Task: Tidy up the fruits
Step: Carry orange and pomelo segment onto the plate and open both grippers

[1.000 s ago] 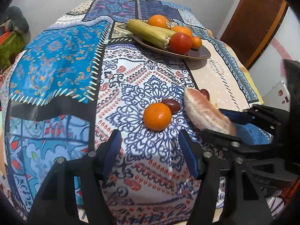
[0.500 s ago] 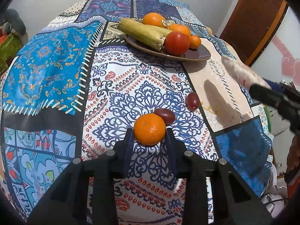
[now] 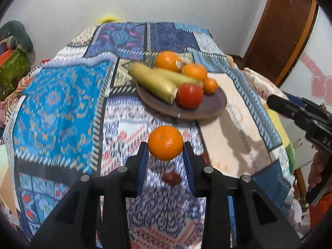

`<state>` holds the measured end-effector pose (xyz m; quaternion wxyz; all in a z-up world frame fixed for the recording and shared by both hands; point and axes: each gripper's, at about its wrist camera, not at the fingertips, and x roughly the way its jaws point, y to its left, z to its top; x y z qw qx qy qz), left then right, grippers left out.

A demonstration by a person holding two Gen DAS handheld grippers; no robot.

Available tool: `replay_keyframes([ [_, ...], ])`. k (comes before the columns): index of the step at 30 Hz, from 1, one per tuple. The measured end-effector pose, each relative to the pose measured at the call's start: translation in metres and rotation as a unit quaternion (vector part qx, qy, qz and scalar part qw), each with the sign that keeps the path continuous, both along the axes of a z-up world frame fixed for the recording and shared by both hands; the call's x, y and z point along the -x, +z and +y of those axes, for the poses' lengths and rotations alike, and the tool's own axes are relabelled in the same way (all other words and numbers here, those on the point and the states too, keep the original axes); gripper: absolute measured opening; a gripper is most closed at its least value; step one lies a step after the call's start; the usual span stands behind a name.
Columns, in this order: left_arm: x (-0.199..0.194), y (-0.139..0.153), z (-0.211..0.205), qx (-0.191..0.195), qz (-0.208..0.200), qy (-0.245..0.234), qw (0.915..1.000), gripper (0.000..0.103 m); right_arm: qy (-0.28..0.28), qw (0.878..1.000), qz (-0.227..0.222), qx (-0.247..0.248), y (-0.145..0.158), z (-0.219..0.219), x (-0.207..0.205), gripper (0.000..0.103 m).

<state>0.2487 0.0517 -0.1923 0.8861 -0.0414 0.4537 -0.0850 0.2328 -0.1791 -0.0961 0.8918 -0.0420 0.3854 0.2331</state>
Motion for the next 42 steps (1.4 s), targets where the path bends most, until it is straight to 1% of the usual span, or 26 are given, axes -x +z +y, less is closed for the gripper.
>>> replay_keyframes([
  [5,-0.023,0.011,-0.004,0.005,-0.015,0.001,0.9999,0.033,0.002,1.000,-0.018,0.003,0.004,0.003,-0.016,0.043],
  [10,-0.043,0.013,-0.009,0.001,-0.023,-0.006,0.9997,0.033,0.003,1.000,-0.025,0.000,0.002,0.007,-0.035,0.043],
  [13,-0.054,0.009,-0.011,-0.002,-0.024,-0.009,0.9997,0.033,0.004,1.000,-0.021,-0.003,-0.005,0.010,-0.048,0.043],
  [22,-0.080,-0.017,-0.012,-0.004,-0.005,-0.007,1.0000,0.033,0.003,1.000,0.005,0.002,-0.036,0.024,-0.077,0.043],
  [26,-0.085,-0.026,-0.011,-0.002,0.004,-0.006,1.0000,0.033,0.001,1.000,0.014,0.011,-0.049,0.029,-0.083,0.043],
  [31,-0.088,-0.033,-0.011,-0.003,0.010,-0.007,0.9999,0.033,0.007,0.999,0.006,0.033,-0.054,0.034,-0.080,0.043],
  [33,-0.088,-0.035,-0.011,-0.003,0.010,-0.006,0.9999,0.033,0.010,0.999,0.010,0.037,-0.057,0.034,-0.080,0.043],
  [35,-0.088,-0.034,-0.012,-0.003,0.009,-0.006,0.9999,0.034,0.011,0.999,0.020,0.037,-0.060,0.034,-0.083,0.044],
  [38,-0.088,-0.033,-0.011,0.000,0.014,-0.006,0.9999,0.037,0.010,0.999,0.034,0.034,-0.063,0.031,-0.085,0.045],
  [42,-0.084,-0.031,-0.009,0.001,0.016,-0.003,0.9999,0.038,0.011,0.999,0.044,0.028,-0.062,0.028,-0.082,0.045],
])
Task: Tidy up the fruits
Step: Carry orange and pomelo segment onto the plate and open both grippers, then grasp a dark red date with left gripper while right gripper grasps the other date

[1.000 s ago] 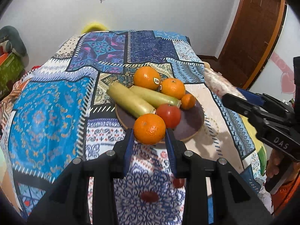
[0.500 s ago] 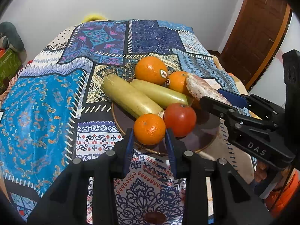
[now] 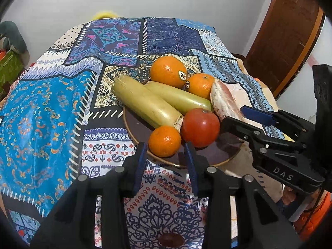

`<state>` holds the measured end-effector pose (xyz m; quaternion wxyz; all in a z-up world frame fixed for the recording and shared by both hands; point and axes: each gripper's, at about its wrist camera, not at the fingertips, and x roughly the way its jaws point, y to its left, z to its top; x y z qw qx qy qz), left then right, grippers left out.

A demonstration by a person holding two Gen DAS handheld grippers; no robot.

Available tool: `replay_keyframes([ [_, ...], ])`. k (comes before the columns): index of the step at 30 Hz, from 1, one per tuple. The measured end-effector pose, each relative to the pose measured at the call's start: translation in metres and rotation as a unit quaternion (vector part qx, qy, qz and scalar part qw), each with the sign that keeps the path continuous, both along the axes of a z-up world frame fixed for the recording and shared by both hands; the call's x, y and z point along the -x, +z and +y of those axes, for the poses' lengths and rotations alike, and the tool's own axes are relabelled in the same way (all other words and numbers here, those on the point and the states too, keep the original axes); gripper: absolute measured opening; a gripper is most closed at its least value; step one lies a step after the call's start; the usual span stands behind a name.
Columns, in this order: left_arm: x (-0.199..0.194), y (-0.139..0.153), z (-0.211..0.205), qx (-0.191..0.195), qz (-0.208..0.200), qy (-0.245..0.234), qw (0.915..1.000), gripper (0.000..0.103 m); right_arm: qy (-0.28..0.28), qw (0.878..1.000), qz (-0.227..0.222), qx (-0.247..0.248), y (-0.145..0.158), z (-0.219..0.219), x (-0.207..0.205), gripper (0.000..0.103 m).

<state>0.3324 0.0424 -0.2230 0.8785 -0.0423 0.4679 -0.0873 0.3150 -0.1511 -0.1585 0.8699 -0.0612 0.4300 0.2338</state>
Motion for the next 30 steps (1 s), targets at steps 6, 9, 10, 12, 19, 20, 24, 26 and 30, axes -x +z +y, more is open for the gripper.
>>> replay_keyframes([
  [6,0.015,0.015,0.004,-0.003,-0.010,0.005,0.9999,0.039,0.003,1.000,-0.013,0.003,0.013,-0.002,0.015,0.045],
  [9,0.027,0.024,0.006,-0.008,-0.018,0.007,0.9998,0.043,0.005,1.000,-0.017,0.002,0.020,-0.003,0.024,0.045],
  [10,0.031,0.026,0.007,-0.011,-0.021,0.008,0.9997,0.043,0.005,1.000,-0.017,0.001,0.022,-0.003,0.027,0.045],
  [12,0.040,0.031,0.008,-0.015,-0.025,0.009,0.9995,0.043,0.007,1.000,-0.018,-0.001,0.026,-0.003,0.034,0.045],
  [19,0.074,0.040,0.015,-0.017,-0.028,0.015,0.9993,0.043,0.021,1.000,-0.016,-0.001,0.035,-0.001,0.064,0.045],
  [20,0.080,0.040,0.017,-0.016,-0.026,0.017,0.9994,0.043,0.024,1.000,-0.015,0.000,0.035,0.000,0.068,0.045],
  [24,0.095,0.035,0.021,-0.018,-0.018,0.020,0.9995,0.043,0.036,0.999,-0.002,0.006,0.028,0.005,0.082,0.045],
  [26,0.101,0.029,0.022,-0.021,-0.010,0.019,0.9995,0.043,0.042,0.999,0.008,0.009,0.023,0.009,0.087,0.045],
  [30,0.107,0.017,0.026,-0.026,0.004,0.024,0.9993,0.043,0.063,0.997,0.031,0.013,0.006,0.021,0.095,0.045],
])
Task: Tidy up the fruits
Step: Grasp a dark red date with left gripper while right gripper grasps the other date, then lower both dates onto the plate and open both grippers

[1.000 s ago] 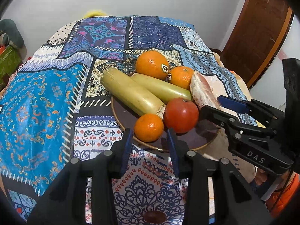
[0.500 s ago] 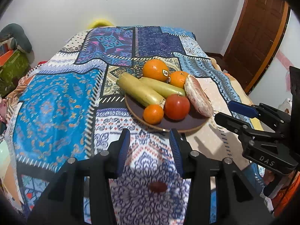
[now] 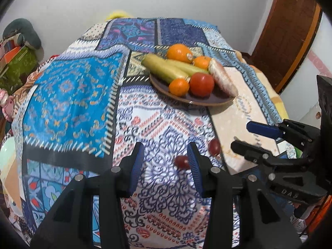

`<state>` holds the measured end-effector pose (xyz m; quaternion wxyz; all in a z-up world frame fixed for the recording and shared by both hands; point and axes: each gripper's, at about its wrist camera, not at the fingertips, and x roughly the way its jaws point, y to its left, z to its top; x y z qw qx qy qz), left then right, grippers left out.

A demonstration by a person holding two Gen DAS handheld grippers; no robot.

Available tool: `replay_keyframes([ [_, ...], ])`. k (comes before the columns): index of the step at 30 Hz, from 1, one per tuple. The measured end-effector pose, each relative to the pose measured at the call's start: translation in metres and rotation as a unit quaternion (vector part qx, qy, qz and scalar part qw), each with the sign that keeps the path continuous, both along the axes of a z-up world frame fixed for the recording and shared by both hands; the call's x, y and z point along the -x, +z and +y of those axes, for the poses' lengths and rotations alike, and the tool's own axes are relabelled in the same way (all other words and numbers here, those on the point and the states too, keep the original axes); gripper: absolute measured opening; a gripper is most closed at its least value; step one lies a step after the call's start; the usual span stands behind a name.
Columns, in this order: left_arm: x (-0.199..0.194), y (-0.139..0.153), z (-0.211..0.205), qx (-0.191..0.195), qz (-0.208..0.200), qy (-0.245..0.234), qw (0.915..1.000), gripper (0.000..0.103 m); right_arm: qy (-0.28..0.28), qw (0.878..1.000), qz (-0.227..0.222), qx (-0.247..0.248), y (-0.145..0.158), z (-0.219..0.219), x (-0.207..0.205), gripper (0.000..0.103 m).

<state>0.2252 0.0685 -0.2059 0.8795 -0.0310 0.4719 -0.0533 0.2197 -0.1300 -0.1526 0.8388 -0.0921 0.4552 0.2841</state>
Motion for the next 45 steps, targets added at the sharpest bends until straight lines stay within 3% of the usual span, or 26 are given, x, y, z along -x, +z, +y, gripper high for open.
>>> replay_keyframes([
  [8,0.006,-0.026,0.002,0.016,0.026,-0.003,0.9995,0.043,0.021,0.999,0.033,0.005,-0.027,0.018,0.001,0.044],
  [11,0.005,-0.031,-0.004,0.019,0.031,-0.013,0.9993,0.043,0.022,0.999,0.044,0.008,-0.037,0.019,-0.004,0.029],
  [14,0.003,-0.036,-0.010,0.027,0.035,-0.023,0.9988,0.043,0.022,0.999,0.049,-0.008,-0.039,0.016,-0.004,0.022],
  [22,-0.001,-0.046,-0.026,0.031,0.041,-0.042,0.9978,0.042,0.010,0.999,0.032,-0.017,-0.028,0.004,-0.002,0.022],
  [25,-0.004,-0.047,-0.030,0.027,0.040,-0.049,0.9976,0.034,-0.001,1.000,0.021,-0.016,-0.021,-0.002,-0.004,0.022],
  [27,-0.005,-0.045,-0.032,0.017,0.033,-0.050,0.9981,0.026,-0.011,1.000,0.017,-0.020,-0.018,-0.008,-0.008,0.022],
  [31,-0.008,-0.042,-0.029,0.027,0.032,-0.048,0.9980,0.026,-0.026,0.999,0.011,-0.027,-0.013,-0.018,-0.015,0.022],
  [45,-0.056,0.001,-0.038,0.047,-0.030,-0.049,0.9972,0.026,-0.039,0.999,-0.020,-0.033,0.001,-0.021,-0.043,0.022],
])
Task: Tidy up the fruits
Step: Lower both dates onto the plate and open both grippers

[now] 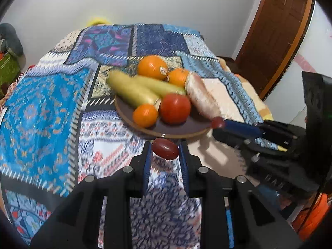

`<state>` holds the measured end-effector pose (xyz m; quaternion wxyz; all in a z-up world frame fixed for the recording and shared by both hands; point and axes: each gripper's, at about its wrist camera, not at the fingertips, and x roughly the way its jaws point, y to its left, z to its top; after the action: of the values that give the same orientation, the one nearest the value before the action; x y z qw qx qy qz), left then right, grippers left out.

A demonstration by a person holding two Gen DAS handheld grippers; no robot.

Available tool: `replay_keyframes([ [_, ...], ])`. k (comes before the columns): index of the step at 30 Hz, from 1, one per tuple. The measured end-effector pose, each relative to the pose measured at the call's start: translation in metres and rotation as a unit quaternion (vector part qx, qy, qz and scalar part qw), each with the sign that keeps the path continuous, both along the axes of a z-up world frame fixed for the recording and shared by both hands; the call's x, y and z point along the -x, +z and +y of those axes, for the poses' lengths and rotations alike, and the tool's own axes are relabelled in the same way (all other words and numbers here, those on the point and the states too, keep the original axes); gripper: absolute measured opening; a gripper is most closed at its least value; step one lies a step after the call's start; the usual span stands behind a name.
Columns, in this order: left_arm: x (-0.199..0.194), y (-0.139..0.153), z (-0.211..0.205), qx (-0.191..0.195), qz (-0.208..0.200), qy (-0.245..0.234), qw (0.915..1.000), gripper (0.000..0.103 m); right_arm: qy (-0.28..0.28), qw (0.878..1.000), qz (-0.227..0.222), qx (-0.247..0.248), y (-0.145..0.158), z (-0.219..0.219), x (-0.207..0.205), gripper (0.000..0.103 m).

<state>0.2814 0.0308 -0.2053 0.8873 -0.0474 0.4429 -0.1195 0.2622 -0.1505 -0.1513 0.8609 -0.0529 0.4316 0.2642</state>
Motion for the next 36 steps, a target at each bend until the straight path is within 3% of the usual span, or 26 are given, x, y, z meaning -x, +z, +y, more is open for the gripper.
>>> replay_keyframes([
  [17,-0.027,-0.019,-0.008,0.007,0.017,0.000,0.9998,0.026,0.013,1.000,0.008,0.002,-0.013,0.007,-0.016,0.022],
  [21,-0.027,-0.018,-0.007,0.009,0.017,0.004,0.9998,0.034,0.014,1.000,0.010,0.004,-0.013,0.007,-0.015,0.024],
  [24,-0.024,-0.014,-0.006,0.007,0.014,0.004,0.9999,0.034,0.009,1.000,0.013,0.002,-0.013,0.004,-0.015,0.025],
  [31,-0.002,0.013,-0.002,-0.007,-0.020,0.009,0.9997,0.034,0.002,1.000,-0.007,-0.005,0.009,-0.005,-0.002,0.025],
  [36,0.008,0.001,0.004,-0.017,0.011,0.002,0.9998,0.036,-0.006,1.000,-0.023,-0.013,0.026,-0.016,0.008,0.026],
])
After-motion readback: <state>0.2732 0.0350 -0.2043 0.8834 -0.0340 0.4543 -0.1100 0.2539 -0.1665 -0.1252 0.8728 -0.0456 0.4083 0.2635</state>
